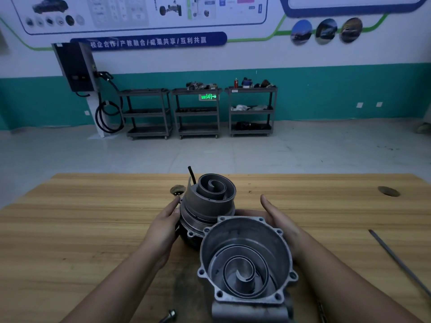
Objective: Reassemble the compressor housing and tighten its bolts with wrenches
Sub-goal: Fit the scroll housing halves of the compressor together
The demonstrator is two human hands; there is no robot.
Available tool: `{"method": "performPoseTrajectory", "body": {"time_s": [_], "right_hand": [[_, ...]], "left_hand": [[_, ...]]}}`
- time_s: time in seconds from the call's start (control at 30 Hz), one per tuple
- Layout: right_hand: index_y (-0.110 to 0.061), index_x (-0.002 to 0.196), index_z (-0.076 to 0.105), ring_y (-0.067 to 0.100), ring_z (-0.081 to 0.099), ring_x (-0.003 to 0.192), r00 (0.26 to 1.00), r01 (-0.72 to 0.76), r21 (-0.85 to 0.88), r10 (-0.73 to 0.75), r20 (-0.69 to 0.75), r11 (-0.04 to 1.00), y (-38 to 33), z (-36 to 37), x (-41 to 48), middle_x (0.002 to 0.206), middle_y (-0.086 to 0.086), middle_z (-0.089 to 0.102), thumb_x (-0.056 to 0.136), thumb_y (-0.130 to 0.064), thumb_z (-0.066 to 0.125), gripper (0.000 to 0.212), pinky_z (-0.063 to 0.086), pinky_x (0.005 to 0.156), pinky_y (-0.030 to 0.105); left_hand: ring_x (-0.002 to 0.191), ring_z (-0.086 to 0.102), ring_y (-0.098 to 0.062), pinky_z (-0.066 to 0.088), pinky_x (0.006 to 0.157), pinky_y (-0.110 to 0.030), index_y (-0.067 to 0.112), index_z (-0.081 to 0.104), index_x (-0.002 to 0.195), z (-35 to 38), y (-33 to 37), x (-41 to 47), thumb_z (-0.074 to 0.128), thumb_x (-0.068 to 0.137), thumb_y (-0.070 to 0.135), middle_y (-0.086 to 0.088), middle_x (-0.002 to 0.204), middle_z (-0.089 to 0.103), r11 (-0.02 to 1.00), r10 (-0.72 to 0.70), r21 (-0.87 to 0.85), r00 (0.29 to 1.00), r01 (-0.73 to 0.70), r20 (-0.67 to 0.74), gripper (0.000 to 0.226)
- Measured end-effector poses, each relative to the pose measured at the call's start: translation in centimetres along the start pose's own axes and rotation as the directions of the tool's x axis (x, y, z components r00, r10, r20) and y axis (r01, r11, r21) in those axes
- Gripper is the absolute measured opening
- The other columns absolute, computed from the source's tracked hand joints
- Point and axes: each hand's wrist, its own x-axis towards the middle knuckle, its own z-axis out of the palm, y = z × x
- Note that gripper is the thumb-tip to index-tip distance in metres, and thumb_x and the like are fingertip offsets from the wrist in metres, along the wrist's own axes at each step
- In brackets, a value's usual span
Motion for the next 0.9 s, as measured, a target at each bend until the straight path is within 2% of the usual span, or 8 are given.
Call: {"method": "performPoseTrajectory", "body": {"time_s": [0.07,0.2,0.37,0.43,0.5,0.67,0.8,0.9], "right_hand": [[-0.005,0.122,0.056,0.029,0.065,0.106,1.000,0.016,0.022,-0.016,-0.009,1.000,0.0,-0.2,-0.7,0.117,0.018,0.066,0.093,-0.060,0.018,0.073,0.055,0.080,0.035],[0.001,0.135,0.045,0.034,0.053,0.121,0.997,0.066,0.092,-0.061,-0.056,0.994,-0.1,-0.8,-1.8,0.131,0.022,0.055,0.094,-0.060,0.019,0.077,0.039,0.103,0.045],[0.001,0.135,0.045,0.031,0.049,0.125,0.977,0.127,0.135,-0.100,-0.191,0.983,-0.5,-2.1,-3.7,0.140,0.016,0.048,0.095,-0.056,0.023,0.073,0.041,0.098,0.044],[0.002,0.133,0.047,0.029,0.050,0.122,0.959,0.150,0.105,-0.119,-0.256,0.983,-0.6,-2.9,-4.6,0.141,0.014,0.048,0.096,-0.055,0.022,0.072,0.038,0.102,0.042],[0.002,0.132,0.048,0.027,0.055,0.111,0.945,0.169,0.097,-0.133,-0.299,0.981,-0.8,-3.7,-5.6,0.138,0.012,0.050,0.097,-0.054,0.023,0.070,0.043,0.092,0.038],[-0.002,0.123,0.054,0.028,0.054,0.114,0.918,0.197,0.068,-0.160,-0.362,0.978,-0.6,-4.9,-7.8,0.131,0.012,0.056,0.097,-0.053,0.026,0.064,0.040,0.094,0.038],[-0.006,0.117,0.057,0.028,0.055,0.115,0.911,0.206,0.040,-0.176,-0.373,0.978,-0.2,-5.3,-8.7,0.127,0.007,0.058,0.097,-0.052,0.028,0.057,0.042,0.091,0.039],[-0.009,0.122,0.056,0.025,0.055,0.115,0.901,0.217,-0.010,-0.204,-0.384,0.976,0.5,-5.2,-9.0,0.129,0.004,0.057,0.097,-0.049,0.031,0.054,0.043,0.087,0.037]], "left_hand": [[0.124,0.050,-0.025,0.035,0.109,-0.046,0.023,0.040,0.142,0.4,-0.2,0.0,0.045,0.099,0.014,-0.008,0.135,0.054,0.999,-0.032,0.006,0.998,0.031,0.052,0.044],[0.122,0.052,-0.023,0.040,0.105,-0.042,0.022,0.035,0.145,1.7,-0.4,-0.5,0.045,0.098,0.009,-0.007,0.135,0.054,0.997,-0.074,-0.021,0.985,0.078,0.156,0.049],[0.078,0.068,-0.009,0.055,0.059,-0.024,0.036,0.057,0.115,4.1,0.2,-1.6,0.050,0.090,0.040,0.010,0.101,0.066,0.987,-0.151,0.097,0.946,0.128,0.287,0.026],[0.093,0.067,-0.015,0.055,0.074,-0.032,0.034,0.058,0.115,4.8,0.5,-1.8,0.048,0.081,0.055,0.006,0.114,0.064,0.982,-0.171,0.134,0.918,0.131,0.357,0.041],[0.115,0.057,-0.025,0.050,0.088,-0.040,0.028,0.045,0.136,5.2,0.5,-1.6,0.038,0.085,0.058,0.002,0.133,0.051,0.980,-0.195,0.129,0.880,0.153,0.434,0.059],[0.101,0.066,-0.022,0.056,0.074,-0.033,0.027,0.050,0.132,5.8,1.1,-1.7,0.023,0.085,0.063,-0.001,0.122,0.061,0.970,-0.232,0.179,0.826,0.162,0.514,0.065],[0.108,0.060,-0.025,0.054,0.082,-0.035,0.021,0.047,0.136,6.1,1.4,-1.7,0.008,0.092,0.059,-0.004,0.132,0.055,0.964,-0.249,0.219,0.804,0.151,0.540,0.070],[0.099,0.065,-0.019,0.056,0.073,-0.031,0.019,0.047,0.136,6.3,1.6,-2.1,0.005,0.092,0.058,-0.004,0.123,0.060,0.960,-0.269,0.217,0.792,0.176,0.548,0.072]]}}
